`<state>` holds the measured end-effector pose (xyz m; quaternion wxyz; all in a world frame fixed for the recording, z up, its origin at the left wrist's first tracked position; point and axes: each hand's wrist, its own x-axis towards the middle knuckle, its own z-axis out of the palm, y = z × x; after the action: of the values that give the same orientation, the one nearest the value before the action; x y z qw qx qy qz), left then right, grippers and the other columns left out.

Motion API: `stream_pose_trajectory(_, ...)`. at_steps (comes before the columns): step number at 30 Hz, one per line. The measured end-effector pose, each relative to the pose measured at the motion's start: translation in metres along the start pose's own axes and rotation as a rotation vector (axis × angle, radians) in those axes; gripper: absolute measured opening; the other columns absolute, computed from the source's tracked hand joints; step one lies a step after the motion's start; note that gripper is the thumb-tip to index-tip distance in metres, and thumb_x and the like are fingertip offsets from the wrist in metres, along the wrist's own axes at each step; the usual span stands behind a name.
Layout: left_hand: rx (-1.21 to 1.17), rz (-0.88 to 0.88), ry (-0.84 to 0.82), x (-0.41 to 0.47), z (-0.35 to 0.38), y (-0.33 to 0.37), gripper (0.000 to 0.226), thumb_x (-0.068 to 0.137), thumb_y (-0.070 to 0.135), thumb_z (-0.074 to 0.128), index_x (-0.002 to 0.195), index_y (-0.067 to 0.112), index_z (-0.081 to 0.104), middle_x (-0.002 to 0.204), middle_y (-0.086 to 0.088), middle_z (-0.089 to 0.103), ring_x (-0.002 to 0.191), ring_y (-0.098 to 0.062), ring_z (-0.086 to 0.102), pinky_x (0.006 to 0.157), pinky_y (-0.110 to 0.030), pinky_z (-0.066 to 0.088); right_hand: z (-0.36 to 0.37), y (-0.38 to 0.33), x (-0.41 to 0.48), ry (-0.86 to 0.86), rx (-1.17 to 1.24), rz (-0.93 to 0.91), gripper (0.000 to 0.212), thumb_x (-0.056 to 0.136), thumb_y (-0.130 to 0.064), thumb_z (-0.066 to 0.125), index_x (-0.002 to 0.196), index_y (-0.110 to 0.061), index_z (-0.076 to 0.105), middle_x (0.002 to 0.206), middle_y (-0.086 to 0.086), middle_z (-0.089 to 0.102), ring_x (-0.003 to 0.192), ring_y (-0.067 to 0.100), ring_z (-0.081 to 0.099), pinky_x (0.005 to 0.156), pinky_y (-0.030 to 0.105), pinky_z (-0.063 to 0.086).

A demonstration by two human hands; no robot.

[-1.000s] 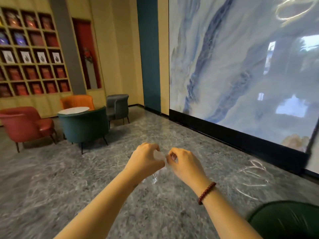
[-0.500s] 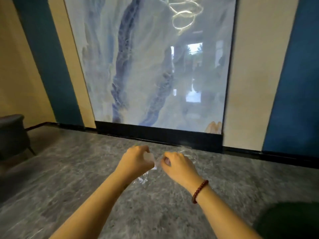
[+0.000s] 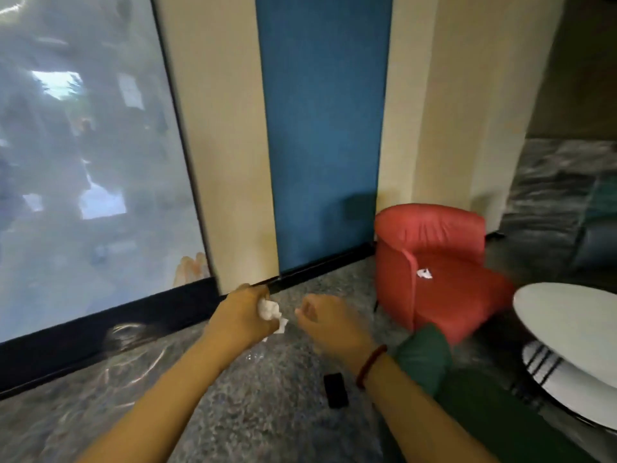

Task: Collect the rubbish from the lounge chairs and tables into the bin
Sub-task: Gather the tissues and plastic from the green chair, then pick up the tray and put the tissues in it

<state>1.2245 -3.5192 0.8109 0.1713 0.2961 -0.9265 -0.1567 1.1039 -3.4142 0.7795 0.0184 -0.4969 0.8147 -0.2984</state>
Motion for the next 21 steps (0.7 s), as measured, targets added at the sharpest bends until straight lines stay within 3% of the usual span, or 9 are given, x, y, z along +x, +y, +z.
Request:
stream_pose_trajectory(2,-0.007,0.078,-0.049,0.044,0.024,-0.001,0.03,0.075,0.028,0.068,0.097,0.01,0.058,0.093,-0.005,0.05,0.094,-0.026,0.056,0.071,-0.028,0.04,0.001,0.03,0.028,0.037,-0.044,0.084,0.025,0.091,-0.03,0.045,0.079,-0.011,0.054,0.096,0.012,0.064,0.09,0.028,0.058,0.063,0.027,0.03)
stream_pose_trajectory(7,0.018,0.15,-0.141,0.172,0.072,-0.022,0.034,0.077,0.03,0.067,0.102,0.009,0.058,0.091,-0.005,0.045,0.097,-0.026,0.055,0.069,-0.026,0.037,0.014,0.089,0.124,0.109,-0.06,0.203,0.028,0.09,-0.033,0.046,0.067,-0.017,0.042,0.09,0.009,0.063,0.086,0.027,0.059,0.062,0.028,0.033)
stream_pose_trajectory(14,0.085,0.292,-0.177,0.347,0.103,-0.05,0.019,0.081,0.034,0.06,0.079,0.018,0.05,0.087,-0.005,0.056,0.09,-0.024,0.056,0.065,-0.024,0.037,0.026,0.14,0.259,0.145,-0.056,0.284,0.021,0.09,-0.033,0.047,0.083,-0.015,0.053,0.091,0.006,0.064,0.087,0.025,0.058,0.067,0.029,0.038)
stream_pose_trajectory(17,-0.006,0.33,-0.193,0.411,0.125,-0.071,0.023,0.079,0.03,0.061,0.07,0.022,0.042,0.074,0.002,0.045,0.084,-0.024,0.056,0.059,-0.024,0.03,0.039,0.169,0.311,0.146,-0.084,0.333,0.02,0.09,-0.031,0.046,0.08,-0.015,0.051,0.092,0.007,0.064,0.089,0.027,0.059,0.072,0.033,0.042)
stream_pose_trajectory(19,-0.021,0.393,-0.233,0.456,0.146,-0.081,0.026,0.079,0.032,0.062,0.068,0.023,0.04,0.077,0.002,0.044,0.079,-0.018,0.053,0.06,-0.025,0.029,0.052,0.194,0.345,0.179,-0.103,0.373,0.021,0.089,-0.029,0.046,0.085,-0.011,0.055,0.095,0.007,0.064,0.092,0.026,0.059,0.075,0.034,0.044)
stream_pose_trajectory(21,-0.092,0.416,-0.26,0.5,0.173,-0.09,0.029,0.078,0.03,0.065,0.064,0.023,0.039,0.07,0.006,0.042,0.064,-0.007,0.046,0.051,-0.019,0.028,0.068,0.223,0.378,0.212,-0.113,0.412,0.021,0.088,-0.028,0.047,0.099,-0.013,0.057,0.103,0.005,0.064,0.099,0.024,0.057,0.081,0.034,0.045)
